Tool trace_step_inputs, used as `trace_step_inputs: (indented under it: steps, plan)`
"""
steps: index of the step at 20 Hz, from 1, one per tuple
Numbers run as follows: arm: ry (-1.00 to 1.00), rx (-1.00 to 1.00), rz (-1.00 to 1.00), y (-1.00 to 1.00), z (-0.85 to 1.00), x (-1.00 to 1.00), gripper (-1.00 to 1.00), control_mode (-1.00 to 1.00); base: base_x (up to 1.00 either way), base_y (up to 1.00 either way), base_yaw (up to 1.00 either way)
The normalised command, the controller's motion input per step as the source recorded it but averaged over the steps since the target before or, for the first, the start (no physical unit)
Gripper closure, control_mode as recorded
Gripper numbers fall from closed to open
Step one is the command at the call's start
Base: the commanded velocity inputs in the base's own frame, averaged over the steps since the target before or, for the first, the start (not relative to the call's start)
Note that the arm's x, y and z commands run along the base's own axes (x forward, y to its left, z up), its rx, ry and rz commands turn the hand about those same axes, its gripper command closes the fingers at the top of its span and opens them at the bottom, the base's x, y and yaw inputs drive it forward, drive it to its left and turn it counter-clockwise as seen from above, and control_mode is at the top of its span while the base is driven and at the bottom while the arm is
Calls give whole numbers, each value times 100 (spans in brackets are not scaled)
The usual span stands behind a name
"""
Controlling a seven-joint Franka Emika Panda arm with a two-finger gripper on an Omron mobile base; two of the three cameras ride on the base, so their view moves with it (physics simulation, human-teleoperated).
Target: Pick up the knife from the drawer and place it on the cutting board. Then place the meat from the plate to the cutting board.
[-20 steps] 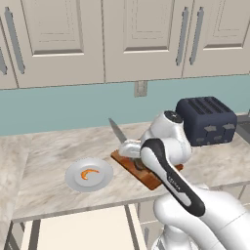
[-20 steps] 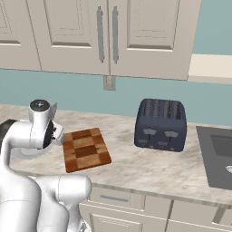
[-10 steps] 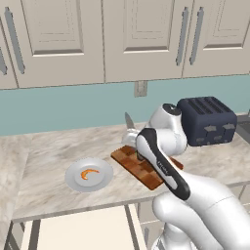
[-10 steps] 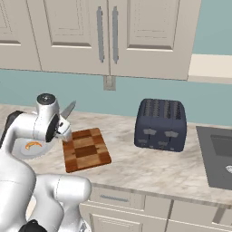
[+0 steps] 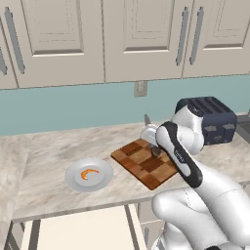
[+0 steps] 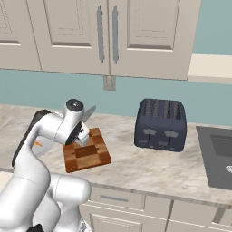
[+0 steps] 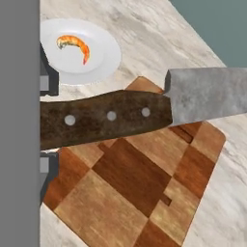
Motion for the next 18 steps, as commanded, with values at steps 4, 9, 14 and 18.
trace_step_inputs:
  steps: [4,9,14,18]
  plan:
    - [9,11,-13,-39,-24,38,100,-100,0,0,0]
    - [10,3,-16,-10,-9,52,100,-100,0,0,0]
    - [7,0,-7,1,0,40,100,-100,0,0,0]
    - [4,-2,-2,9,-6,27,100,-100,0,0,0]
